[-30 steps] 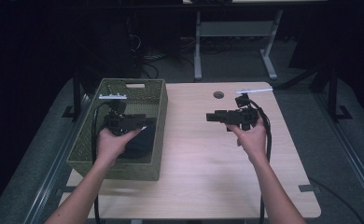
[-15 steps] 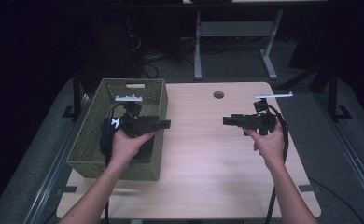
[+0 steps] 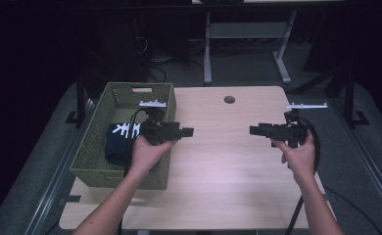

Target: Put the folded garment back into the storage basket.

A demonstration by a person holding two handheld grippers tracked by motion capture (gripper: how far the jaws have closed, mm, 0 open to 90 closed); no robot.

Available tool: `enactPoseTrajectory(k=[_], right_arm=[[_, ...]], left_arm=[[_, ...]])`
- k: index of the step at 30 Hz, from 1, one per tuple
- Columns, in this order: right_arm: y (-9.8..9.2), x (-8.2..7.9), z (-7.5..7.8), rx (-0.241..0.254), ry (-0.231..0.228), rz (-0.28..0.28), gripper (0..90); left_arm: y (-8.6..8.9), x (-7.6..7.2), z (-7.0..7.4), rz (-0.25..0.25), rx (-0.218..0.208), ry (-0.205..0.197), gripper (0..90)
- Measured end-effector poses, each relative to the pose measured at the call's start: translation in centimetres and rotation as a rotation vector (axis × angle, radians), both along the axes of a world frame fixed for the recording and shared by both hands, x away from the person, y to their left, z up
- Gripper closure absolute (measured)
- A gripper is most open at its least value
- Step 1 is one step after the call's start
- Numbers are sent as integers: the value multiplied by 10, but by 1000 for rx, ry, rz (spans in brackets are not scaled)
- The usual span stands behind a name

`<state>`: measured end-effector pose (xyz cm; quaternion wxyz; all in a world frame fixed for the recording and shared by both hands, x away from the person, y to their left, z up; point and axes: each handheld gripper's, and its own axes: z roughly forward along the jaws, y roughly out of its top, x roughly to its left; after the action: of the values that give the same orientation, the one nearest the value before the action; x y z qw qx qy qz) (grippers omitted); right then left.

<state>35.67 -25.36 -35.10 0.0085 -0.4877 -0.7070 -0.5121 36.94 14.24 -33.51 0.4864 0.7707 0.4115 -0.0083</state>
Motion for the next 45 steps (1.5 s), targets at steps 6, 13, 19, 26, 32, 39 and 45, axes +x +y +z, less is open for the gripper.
enactPoseTrajectory(k=[6, 13, 19, 26, 32, 39, 45], right_arm=[[-13, -7, -6, -17, 0, -13, 355], [-29, -17, -16, -8, 17, -35, 348], [-37, -24, -24, -27, 23, -41, 342], [-42, -33, -35, -38, 33, -54, 326], [-45, -39, -46, -47, 45, -57, 319], [-48, -47, -59, -67, 55, -63, 316], [-48, -54, -68, -119, 55, -54, 303]], left_arm=[[-13, -2, -1, -17, -5, 1, 237], [-27, -8, -6, -41, -17, -3, 236], [-36, -15, -11, -48, -14, -6, 228], [-45, -26, -20, -67, -24, -1, 215], [-54, -35, -32, -78, -25, 11, 214], [-66, -46, -38, -101, 7, -12, 216], [-74, -62, -51, -116, 39, -32, 218]])
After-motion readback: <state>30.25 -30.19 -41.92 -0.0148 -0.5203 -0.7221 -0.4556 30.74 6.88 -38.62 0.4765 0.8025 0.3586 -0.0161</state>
